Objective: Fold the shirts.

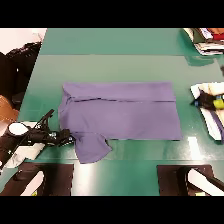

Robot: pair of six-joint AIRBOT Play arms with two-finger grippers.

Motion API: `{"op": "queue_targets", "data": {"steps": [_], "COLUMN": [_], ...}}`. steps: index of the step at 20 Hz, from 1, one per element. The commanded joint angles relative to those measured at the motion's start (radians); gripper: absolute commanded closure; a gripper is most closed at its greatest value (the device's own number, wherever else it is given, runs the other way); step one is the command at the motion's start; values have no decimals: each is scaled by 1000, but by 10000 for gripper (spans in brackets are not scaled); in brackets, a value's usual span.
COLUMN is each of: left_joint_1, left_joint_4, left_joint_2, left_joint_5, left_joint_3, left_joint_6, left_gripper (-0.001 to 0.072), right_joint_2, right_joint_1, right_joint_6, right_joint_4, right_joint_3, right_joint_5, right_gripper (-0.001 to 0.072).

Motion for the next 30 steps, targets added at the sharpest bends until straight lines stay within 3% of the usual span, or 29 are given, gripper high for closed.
{"op": "queue_targets", "data": {"steps": [1, 6, 11, 12, 14, 16, 18, 21, 24, 27, 30], "left_joint_1": [0, 0, 0, 0, 0, 0, 0, 0, 0, 0, 0], "left_joint_4": [-15, -14, -14, -14, -14, -6, 52, 190, 185, 177, 177], "left_joint_2": [1, 1, 1, 1, 1, 2, 22, 128, 188, 154, 23], "left_joint_5": [-31, -21, -21, -21, -22, -39, -82, -166, -229, -148, -53], "left_joint_3": [50, 74, 74, 74, 74, 75, 87, 143, 256, 397, 492], "left_joint_6": [39, 39, 39, 39, 40, 63, 56, -23, -49, -48, -29], "left_gripper": [683, 682, 682, 682, 683, 684, 685, 685, 683, 684, 683], "right_joint_2": [88, 90, 90, 90, 90, 92, 126, 255, 376, 389, 256], "right_joint_1": [-144, -249, -178, -156, -114, -82, -67, -69, -87, -83, -45], "right_joint_6": [0, -20, -19, -19, -19, -19, -19, -18, -10, 34, 34], "right_joint_4": [-21, 27, 60, 60, 60, 58, 49, 13, 0, 1, 0], "right_joint_3": [-263, -490, -528, -528, -528, -526, -526, -526, -485, -358, -233], "right_joint_5": [38, -37, -105, -113, -126, -135, -131, -87, -20, -43, -42], "right_gripper": [240, 286, 315, 377, 417, 686, 697, 698, 699, 699, 699]}}
